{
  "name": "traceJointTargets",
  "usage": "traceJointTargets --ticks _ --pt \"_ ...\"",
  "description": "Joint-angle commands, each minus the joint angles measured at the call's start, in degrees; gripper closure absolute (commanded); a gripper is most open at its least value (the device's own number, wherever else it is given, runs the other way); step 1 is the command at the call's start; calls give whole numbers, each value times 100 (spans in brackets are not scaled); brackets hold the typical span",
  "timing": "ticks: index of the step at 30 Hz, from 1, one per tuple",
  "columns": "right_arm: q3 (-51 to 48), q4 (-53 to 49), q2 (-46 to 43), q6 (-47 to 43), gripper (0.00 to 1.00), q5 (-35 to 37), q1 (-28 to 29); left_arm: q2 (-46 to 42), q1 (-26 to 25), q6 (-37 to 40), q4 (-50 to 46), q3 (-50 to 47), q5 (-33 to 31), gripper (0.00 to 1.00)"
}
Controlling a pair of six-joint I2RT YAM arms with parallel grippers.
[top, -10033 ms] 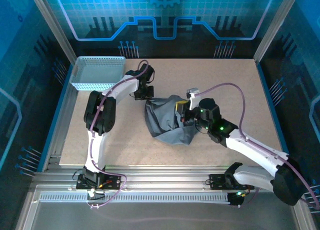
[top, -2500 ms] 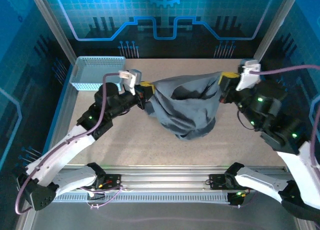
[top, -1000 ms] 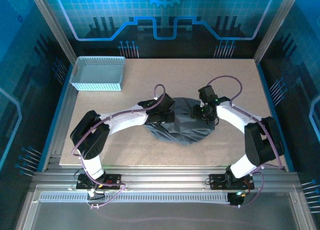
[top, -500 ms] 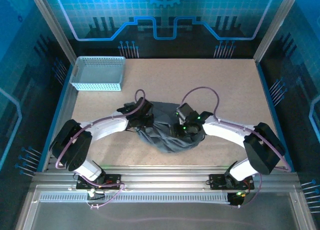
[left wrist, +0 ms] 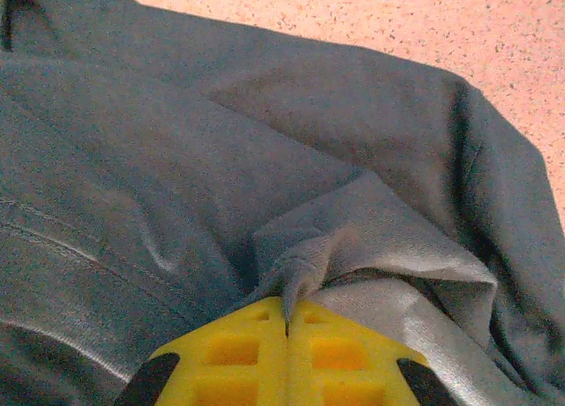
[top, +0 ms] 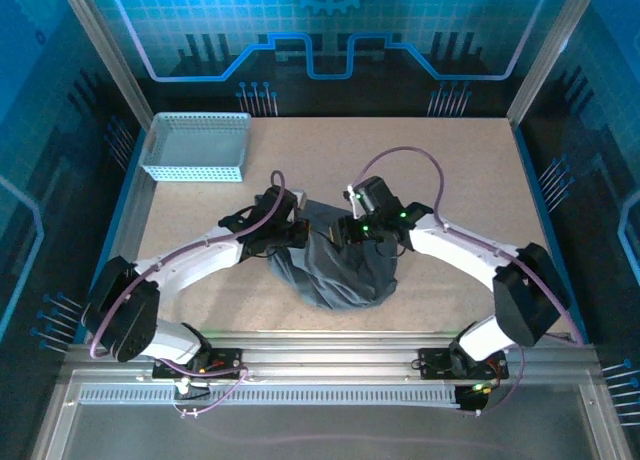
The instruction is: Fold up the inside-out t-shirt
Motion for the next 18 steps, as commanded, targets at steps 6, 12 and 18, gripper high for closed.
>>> traceJointTargets --ticks 6,12,18 --pt "-27 360 669 -193 70 -298 -45 -325 -21 142 127 -275 95 100" --pt "-16 237 487 -198 97 -151 -41 -344 -17 262 101 -103 88 100" --pt "-116 -147 -341 -171 100 306 -151 -362 -10 367 149 176 101 100"
